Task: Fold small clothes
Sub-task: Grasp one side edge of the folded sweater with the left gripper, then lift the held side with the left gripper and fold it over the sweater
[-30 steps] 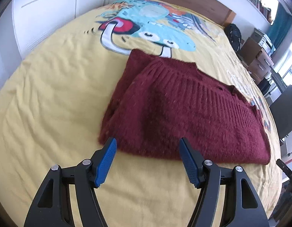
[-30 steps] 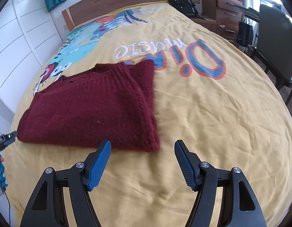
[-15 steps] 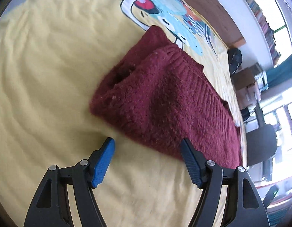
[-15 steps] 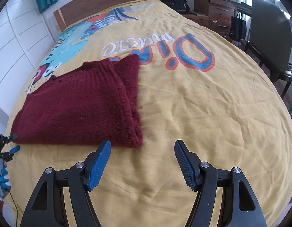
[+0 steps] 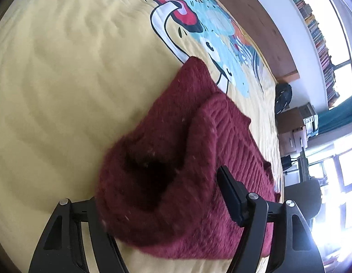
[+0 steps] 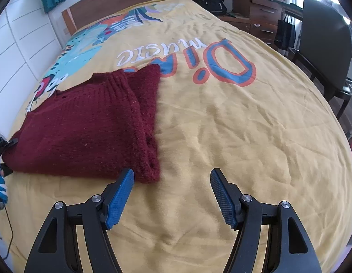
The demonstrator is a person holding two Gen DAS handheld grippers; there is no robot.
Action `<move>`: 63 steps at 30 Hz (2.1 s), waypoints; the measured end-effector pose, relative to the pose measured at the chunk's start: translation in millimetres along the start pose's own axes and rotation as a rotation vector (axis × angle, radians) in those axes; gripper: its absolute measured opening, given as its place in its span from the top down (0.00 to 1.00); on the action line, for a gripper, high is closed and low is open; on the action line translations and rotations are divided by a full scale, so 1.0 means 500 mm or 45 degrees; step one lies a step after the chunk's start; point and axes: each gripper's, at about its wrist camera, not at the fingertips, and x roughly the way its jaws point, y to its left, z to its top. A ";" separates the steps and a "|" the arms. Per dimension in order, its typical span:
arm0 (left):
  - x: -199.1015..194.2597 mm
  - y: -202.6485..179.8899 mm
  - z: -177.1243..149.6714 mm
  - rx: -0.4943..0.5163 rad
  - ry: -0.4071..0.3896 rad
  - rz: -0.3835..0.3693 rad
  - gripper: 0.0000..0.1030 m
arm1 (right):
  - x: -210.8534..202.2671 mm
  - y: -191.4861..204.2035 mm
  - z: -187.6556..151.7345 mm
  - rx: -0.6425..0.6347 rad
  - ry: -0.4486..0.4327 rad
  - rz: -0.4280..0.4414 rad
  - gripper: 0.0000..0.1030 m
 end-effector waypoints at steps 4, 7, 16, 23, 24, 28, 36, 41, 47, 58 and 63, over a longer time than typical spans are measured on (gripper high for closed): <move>0.014 0.001 0.010 -0.017 0.037 0.004 0.79 | -0.007 -0.011 0.000 0.014 -0.011 0.008 0.31; 0.008 -0.019 0.011 0.025 0.039 0.038 0.83 | -0.017 -0.021 -0.003 0.024 -0.021 0.017 0.31; -0.010 -0.119 0.005 0.127 0.028 0.155 0.85 | -0.051 -0.073 -0.016 0.088 -0.057 0.050 0.31; -0.009 -0.241 -0.007 0.194 0.032 0.192 0.85 | -0.080 -0.138 -0.014 0.142 -0.087 0.072 0.31; -0.006 -0.255 -0.011 0.206 0.031 0.197 0.86 | -0.086 -0.150 -0.015 0.152 -0.095 0.072 0.31; 0.011 -0.323 -0.030 0.234 0.039 0.204 0.86 | -0.109 -0.207 -0.023 0.206 -0.121 0.073 0.31; 0.063 -0.467 -0.088 0.263 0.087 0.115 0.86 | -0.150 -0.332 -0.062 0.327 -0.161 0.046 0.31; 0.123 -0.580 -0.161 0.360 0.139 0.061 0.86 | -0.172 -0.410 -0.104 0.409 -0.178 0.018 0.31; 0.226 -0.685 -0.298 0.558 0.251 0.044 0.86 | -0.178 -0.467 -0.152 0.472 -0.163 -0.006 0.31; 0.319 -0.707 -0.477 0.847 0.304 0.224 0.86 | -0.174 -0.526 -0.206 0.544 -0.156 -0.011 0.31; 0.332 -0.705 -0.524 0.910 0.304 0.266 0.86 | -0.169 -0.530 -0.219 0.553 -0.148 -0.002 0.31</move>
